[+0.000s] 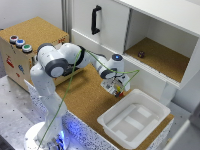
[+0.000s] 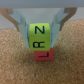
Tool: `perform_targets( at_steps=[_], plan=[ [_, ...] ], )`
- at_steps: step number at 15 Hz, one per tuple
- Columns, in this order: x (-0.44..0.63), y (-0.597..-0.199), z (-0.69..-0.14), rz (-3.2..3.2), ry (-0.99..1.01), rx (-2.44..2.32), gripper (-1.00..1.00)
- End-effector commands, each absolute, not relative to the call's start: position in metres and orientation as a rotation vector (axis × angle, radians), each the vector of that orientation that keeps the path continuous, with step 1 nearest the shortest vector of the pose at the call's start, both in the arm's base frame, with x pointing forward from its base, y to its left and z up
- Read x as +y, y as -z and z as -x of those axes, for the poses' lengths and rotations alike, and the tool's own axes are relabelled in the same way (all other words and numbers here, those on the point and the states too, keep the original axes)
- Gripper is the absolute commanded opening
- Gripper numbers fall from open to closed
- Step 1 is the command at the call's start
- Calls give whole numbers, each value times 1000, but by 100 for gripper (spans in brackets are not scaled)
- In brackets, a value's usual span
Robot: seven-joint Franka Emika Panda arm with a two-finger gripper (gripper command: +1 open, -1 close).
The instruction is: Store the yellow object in the drawer
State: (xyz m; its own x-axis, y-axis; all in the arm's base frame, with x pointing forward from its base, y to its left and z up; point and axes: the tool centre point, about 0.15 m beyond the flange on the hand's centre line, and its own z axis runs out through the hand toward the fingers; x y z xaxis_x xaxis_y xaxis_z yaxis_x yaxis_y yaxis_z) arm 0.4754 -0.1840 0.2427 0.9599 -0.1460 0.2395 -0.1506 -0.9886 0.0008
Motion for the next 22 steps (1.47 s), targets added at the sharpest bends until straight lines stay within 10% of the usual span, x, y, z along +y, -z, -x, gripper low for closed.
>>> perform_targets(
  at_steps=[1, 22],
  plan=[
    [-185, -256, -486, -3057, -387, -226, -100],
    [115, -453, -447, -3260, -510, 827, -100]
  ],
)
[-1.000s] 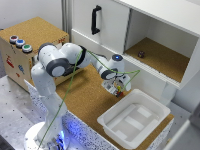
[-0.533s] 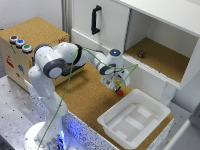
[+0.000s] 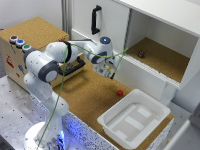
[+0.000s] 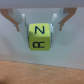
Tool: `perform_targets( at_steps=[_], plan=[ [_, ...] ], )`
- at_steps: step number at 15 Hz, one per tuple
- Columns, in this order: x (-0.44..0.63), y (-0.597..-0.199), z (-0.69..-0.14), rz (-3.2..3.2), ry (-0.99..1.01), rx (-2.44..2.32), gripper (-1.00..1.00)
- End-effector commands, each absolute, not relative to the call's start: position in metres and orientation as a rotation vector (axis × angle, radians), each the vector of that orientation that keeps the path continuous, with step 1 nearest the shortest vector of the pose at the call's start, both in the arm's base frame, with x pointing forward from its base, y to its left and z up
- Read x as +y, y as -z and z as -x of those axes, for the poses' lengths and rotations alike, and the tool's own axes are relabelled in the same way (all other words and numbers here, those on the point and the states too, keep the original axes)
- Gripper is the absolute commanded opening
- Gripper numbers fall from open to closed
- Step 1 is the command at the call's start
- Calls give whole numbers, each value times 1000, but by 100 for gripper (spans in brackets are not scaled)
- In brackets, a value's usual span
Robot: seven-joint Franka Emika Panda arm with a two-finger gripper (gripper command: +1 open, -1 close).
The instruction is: Store the yellow object in the drawer
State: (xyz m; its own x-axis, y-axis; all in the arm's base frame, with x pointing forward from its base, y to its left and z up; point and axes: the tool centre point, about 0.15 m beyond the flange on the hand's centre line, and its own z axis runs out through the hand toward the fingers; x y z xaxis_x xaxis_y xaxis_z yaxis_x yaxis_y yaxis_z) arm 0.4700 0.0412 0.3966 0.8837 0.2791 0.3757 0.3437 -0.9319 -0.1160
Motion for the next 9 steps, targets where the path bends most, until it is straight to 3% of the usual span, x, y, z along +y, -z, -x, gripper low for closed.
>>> perform_targets(
  at_steps=[1, 5, 9],
  plan=[
    [133, -459, -442, 2728, 409, -746, -100],
    [211, -459, -416, 2635, 303, -956, -100],
    [287, -419, -366, 2583, 164, -1276, -100]
  ],
)
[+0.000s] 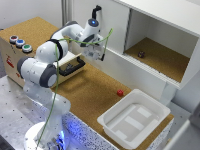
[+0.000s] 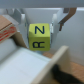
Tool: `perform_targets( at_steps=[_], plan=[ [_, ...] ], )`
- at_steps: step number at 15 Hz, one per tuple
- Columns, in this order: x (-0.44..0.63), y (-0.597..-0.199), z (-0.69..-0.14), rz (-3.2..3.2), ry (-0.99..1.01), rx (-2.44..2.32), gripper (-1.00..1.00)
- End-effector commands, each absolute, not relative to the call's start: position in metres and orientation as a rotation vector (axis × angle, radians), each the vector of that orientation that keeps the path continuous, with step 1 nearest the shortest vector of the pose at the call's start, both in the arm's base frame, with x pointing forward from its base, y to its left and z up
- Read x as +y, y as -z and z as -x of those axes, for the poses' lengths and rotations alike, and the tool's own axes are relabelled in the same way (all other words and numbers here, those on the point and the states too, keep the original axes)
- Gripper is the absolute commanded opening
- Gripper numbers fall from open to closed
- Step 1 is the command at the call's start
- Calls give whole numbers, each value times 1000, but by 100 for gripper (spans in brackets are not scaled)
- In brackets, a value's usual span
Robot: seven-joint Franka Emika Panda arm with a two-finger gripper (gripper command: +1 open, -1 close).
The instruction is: Store the yellow object in the drawer
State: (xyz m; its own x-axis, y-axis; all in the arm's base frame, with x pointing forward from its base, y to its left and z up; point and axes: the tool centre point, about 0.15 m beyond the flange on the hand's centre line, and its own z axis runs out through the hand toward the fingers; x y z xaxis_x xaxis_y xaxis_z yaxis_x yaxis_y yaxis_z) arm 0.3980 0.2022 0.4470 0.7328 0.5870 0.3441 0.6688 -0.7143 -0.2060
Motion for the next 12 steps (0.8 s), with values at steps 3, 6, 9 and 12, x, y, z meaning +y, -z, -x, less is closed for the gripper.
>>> perform_targets(
  at_steps=[3, 6, 9, 12],
  plan=[
    [314, -383, -332, 2615, 149, -1500, -100],
    [325, -340, -306, 2613, 124, -1675, -100],
    [318, -323, -293, 2566, 76, -1762, -100],
    [314, -317, -283, 2513, 33, -1833, -100]
  ],
)
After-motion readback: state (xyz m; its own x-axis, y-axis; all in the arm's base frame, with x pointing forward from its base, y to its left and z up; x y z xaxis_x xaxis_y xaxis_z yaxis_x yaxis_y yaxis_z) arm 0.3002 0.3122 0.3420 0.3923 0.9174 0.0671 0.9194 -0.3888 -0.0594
